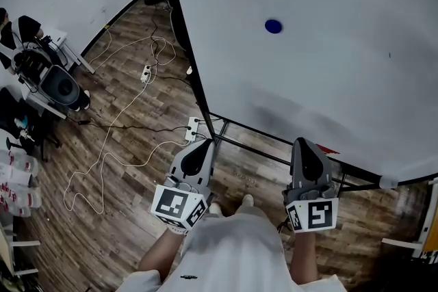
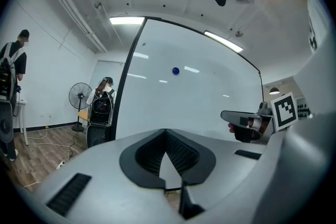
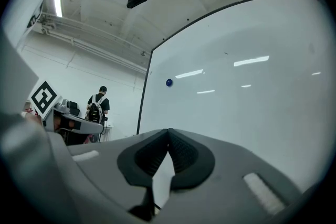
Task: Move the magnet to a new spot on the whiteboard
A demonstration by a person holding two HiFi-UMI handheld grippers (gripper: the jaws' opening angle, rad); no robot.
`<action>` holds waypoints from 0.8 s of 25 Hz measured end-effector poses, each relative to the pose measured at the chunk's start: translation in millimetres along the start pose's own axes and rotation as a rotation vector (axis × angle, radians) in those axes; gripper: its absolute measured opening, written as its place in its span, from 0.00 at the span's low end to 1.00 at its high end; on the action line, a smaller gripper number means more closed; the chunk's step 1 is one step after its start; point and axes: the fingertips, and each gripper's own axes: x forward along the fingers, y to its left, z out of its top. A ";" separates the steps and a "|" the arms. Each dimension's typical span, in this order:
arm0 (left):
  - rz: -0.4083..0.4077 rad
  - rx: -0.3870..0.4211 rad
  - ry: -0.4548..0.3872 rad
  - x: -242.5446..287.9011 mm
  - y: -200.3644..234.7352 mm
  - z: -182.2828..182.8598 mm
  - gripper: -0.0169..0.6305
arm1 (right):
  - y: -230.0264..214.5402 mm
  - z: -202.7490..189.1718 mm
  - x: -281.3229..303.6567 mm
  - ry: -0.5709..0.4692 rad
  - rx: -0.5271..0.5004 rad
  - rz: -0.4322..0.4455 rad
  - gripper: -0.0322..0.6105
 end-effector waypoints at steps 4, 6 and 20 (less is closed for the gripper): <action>-0.007 -0.010 0.008 0.4 -4.3 -4.9 0.04 | -3.3 -2.3 -4.3 0.003 0.002 -0.003 0.06; -0.009 -0.025 0.018 1.2 -5.4 -10.0 0.04 | -4.5 -4.0 -5.9 0.008 0.000 -0.005 0.06; -0.001 -0.041 0.022 -4.4 -7.2 -13.6 0.04 | -5.2 -6.1 -12.5 0.017 -0.015 -0.006 0.06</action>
